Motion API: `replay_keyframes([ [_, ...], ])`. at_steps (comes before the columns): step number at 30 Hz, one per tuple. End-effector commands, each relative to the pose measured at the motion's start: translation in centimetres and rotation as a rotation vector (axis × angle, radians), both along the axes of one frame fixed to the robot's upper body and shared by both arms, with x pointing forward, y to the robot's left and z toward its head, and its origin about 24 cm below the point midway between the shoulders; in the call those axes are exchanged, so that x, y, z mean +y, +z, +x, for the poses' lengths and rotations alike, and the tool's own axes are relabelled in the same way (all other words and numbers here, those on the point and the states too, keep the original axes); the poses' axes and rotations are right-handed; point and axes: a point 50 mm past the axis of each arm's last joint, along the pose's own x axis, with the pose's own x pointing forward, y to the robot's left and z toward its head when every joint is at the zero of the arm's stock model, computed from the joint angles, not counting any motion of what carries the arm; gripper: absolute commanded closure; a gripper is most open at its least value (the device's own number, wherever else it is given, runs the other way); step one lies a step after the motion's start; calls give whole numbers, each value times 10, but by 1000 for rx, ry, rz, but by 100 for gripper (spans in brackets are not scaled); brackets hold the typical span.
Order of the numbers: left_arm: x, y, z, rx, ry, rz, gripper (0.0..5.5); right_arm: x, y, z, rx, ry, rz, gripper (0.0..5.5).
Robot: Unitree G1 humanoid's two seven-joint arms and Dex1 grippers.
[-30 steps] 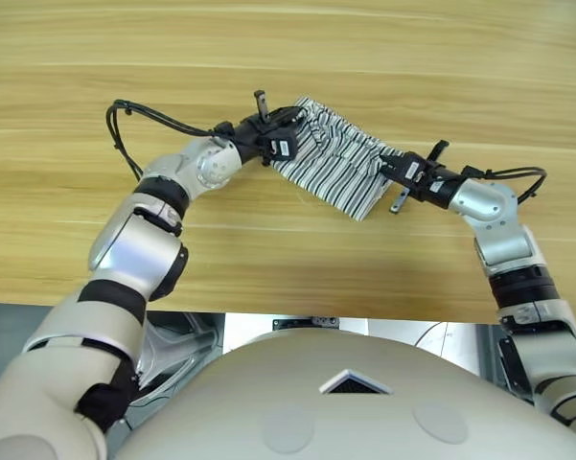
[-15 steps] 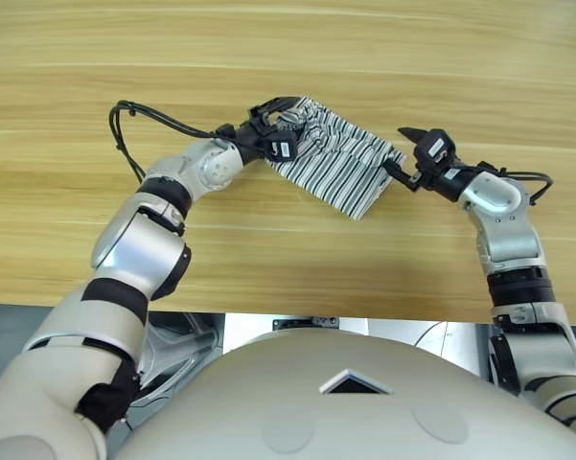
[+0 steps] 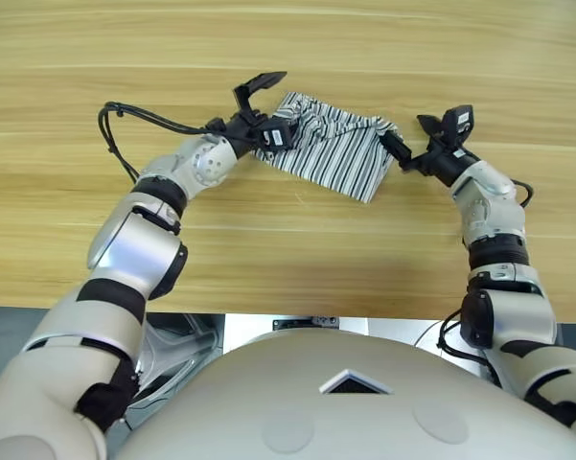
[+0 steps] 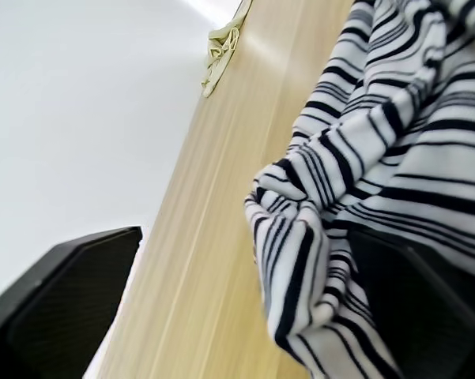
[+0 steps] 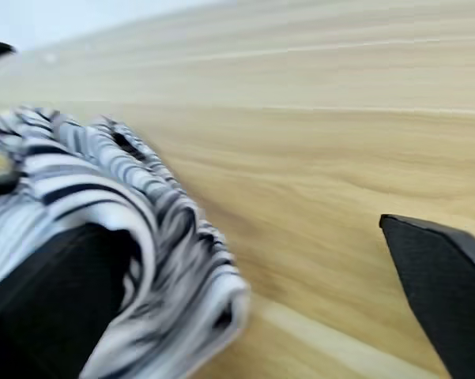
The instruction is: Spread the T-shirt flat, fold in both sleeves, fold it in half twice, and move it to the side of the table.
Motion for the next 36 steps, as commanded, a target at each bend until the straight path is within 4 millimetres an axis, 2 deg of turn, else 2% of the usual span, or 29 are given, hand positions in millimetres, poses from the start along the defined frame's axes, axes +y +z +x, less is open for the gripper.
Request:
replay_keyframes([
  [1, 25, -30, -17, 123, 69, 108, 17, -7, 8, 4, 15, -5, 193, 10],
  [4, 27, -28, -15, 127, 96, 73, 13, -15, 10, 5, 38, -24, 354, 10],
  [7, 29, -26, -14, 133, 115, 45, 13, -31, 8, 10, 78, -155, 456, 10],
  [13, 36, -21, -11, 144, 171, -30, 13, -61, 4, 14, 106, -450, 479, 10],
  [16, 40, -11, -7, 180, 212, -193, 13, -71, 9, 15, 31, -514, 411, 10],
  [19, 41, -1, -6, 262, 187, -388, 13, -64, 18, 21, -87, -459, 326, 10],
  [21, 38, -1, -11, 365, 109, -485, 50, -53, 22, 25, -147, -398, 253, 49],
  [27, 38, -10, -26, 650, -75, -639, 146, -17, 24, 23, -268, -185, 70, 51],
  [30, 42, -9, -28, 716, -127, -728, 188, -3, 31, 19, -361, -121, -11, 109],
  [32, 46, -1, -24, 706, -151, -828, 226, 6, 40, 14, -448, -77, -51, 148],
  [36, 51, 13, -20, 658, -228, -961, 292, 34, 57, -6, -630, 91, -149, 223],
])
